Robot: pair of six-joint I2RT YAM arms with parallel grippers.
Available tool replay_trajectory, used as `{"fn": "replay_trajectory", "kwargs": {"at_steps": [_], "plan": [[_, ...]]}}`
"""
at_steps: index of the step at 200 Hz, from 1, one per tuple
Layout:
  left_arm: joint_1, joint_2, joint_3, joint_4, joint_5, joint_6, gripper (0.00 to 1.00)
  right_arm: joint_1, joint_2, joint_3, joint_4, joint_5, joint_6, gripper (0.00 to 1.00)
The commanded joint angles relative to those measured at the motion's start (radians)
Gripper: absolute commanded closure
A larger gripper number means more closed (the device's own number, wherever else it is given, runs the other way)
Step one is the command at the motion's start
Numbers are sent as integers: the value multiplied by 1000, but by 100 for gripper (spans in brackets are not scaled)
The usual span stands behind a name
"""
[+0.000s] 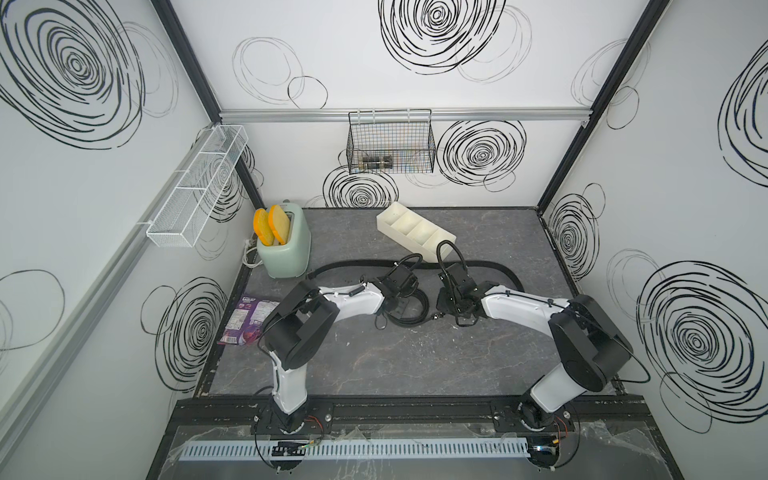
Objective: Place the belts into the storage roll
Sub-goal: Roll the belt at the center of the board.
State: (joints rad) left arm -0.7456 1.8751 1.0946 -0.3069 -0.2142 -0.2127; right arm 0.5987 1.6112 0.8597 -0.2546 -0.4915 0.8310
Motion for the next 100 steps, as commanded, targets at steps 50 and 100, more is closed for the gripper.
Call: {"fn": "replay_trajectory", "kwargs": {"at_steps": [50, 100], "plan": [[-25, 61, -44, -138, 3, 41, 100, -97, -57, -18, 192, -46, -219, 36], [-26, 77, -22, -143, -8, 47, 100, -122, -465, -75, 271, 127, -420, 2]]}}
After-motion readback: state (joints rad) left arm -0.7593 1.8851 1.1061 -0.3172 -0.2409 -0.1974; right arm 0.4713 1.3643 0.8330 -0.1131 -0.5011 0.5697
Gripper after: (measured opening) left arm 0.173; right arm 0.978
